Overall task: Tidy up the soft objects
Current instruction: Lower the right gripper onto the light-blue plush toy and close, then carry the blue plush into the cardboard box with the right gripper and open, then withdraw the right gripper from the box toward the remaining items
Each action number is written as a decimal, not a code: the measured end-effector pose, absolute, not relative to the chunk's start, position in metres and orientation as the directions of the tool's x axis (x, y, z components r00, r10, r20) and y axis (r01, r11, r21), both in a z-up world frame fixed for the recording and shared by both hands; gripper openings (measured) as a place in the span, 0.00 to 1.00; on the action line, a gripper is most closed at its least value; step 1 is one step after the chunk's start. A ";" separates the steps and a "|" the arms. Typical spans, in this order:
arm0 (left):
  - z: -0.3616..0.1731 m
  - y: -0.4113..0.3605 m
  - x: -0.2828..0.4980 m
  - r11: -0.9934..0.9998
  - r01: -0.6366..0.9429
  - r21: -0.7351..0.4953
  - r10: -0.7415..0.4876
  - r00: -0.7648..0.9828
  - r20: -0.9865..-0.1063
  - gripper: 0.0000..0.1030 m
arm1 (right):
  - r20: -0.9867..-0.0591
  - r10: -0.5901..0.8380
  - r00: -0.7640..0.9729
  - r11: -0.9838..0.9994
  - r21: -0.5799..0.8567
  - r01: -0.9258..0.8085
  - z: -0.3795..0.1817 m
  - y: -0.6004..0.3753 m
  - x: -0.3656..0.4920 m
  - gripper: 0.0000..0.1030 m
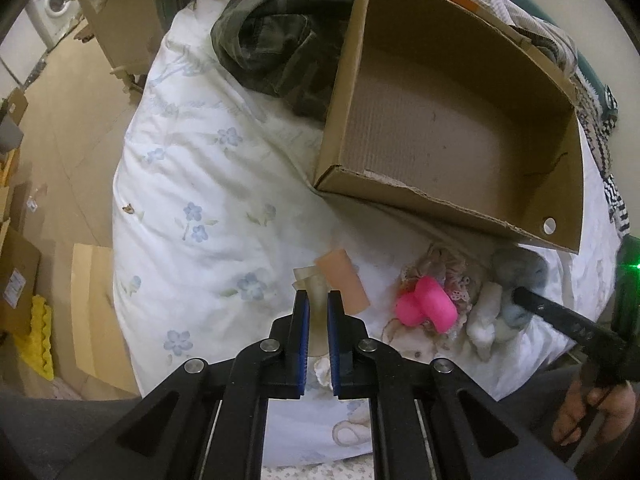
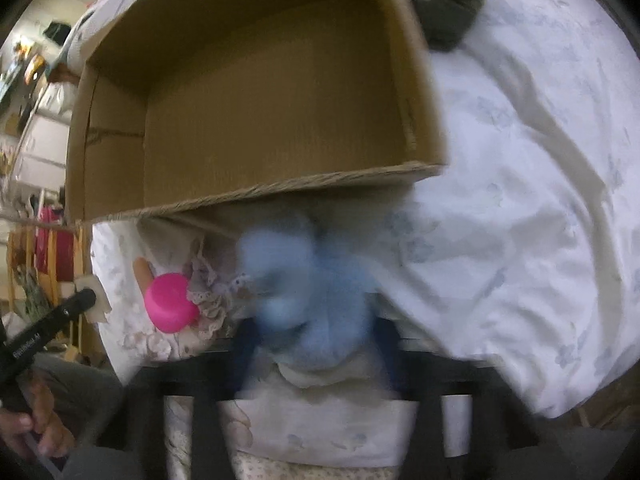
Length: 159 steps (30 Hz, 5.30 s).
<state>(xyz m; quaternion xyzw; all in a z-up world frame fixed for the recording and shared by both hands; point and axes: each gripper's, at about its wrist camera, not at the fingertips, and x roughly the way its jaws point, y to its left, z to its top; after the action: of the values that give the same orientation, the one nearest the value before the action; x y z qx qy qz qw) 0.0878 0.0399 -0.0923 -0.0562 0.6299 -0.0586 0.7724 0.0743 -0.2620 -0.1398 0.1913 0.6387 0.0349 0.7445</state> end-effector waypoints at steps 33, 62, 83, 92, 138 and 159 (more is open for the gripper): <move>0.024 0.022 0.084 0.992 0.104 -0.066 -0.116 0.610 -0.784 0.08 | -0.644 0.433 0.631 0.861 0.503 -0.077 0.008 -0.273 0.040 0.24; -0.040 -0.036 0.165 0.982 0.189 -0.031 -0.129 0.536 -0.834 0.08 | -0.805 0.327 0.495 0.907 0.414 0.073 -0.060 -0.273 0.109 0.24; -0.049 -0.043 0.164 0.981 0.196 0.009 -0.098 0.528 -0.844 0.30 | -0.826 0.330 0.457 0.908 0.410 0.085 -0.071 -0.270 0.114 0.25; -0.040 -0.040 0.161 0.984 0.178 0.019 -0.085 0.562 -0.823 0.63 | -0.816 0.353 0.459 0.893 0.440 0.095 -0.073 -0.272 0.114 0.74; -0.020 0.025 0.089 0.999 0.041 0.015 -0.010 0.551 -0.835 0.64 | -0.805 0.354 0.477 0.895 0.439 0.076 -0.051 -0.267 0.044 0.75; -0.060 0.072 0.085 0.995 -0.097 -0.019 0.021 0.394 -0.919 0.64 | -0.865 0.364 0.345 0.898 0.424 0.117 -0.081 -0.262 0.032 0.75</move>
<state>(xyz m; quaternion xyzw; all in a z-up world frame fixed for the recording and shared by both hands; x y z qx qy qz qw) 0.0847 0.0717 -0.0605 -0.0347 0.5492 0.0353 0.8342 0.0316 -0.2622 -0.0807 0.2118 0.5671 0.0779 0.7921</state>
